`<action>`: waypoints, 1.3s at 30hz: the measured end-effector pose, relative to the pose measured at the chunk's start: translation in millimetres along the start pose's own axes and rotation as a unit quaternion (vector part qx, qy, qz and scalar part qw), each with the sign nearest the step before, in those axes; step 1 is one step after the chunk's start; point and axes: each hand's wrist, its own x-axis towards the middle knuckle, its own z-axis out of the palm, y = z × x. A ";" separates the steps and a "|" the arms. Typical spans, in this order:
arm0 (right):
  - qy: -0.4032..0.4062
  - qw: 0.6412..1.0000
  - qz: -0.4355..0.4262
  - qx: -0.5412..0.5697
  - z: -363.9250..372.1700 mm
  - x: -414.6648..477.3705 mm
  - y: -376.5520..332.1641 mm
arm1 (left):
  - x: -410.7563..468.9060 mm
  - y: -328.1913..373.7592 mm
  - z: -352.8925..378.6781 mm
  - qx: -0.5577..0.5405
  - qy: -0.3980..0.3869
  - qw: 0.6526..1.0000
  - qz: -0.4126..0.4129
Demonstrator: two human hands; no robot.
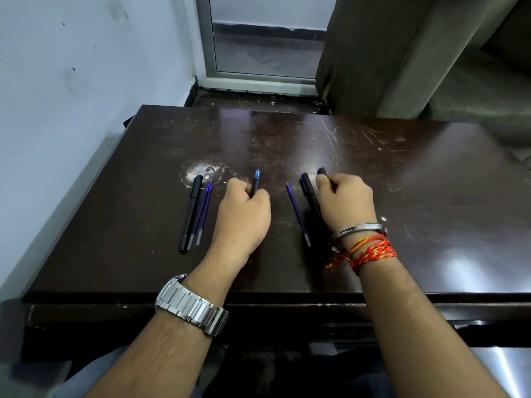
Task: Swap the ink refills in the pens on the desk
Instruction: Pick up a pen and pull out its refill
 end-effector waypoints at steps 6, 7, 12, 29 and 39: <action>-0.029 0.993 0.059 -0.097 2.0 7.2 15.8 | -4.8 -4.6 3.0 0.033 0.007 0.997 0.073; -0.034 0.992 0.064 -0.104 2.3 6.0 15.0 | -5.4 -5.2 3.0 0.030 0.007 0.997 0.073; 0.067 0.997 -0.027 -0.026 3.4 -0.9 0.0 | -6.4 -5.7 2.3 0.036 0.020 0.995 0.093; -0.102 0.916 0.005 0.388 28.8 -17.6 -25.5 | -10.7 4.5 -1.9 0.056 0.013 0.978 0.199; -0.134 0.886 -0.003 0.445 29.2 -15.9 -24.3 | -5.5 6.3 -8.6 -0.003 -0.028 0.988 0.151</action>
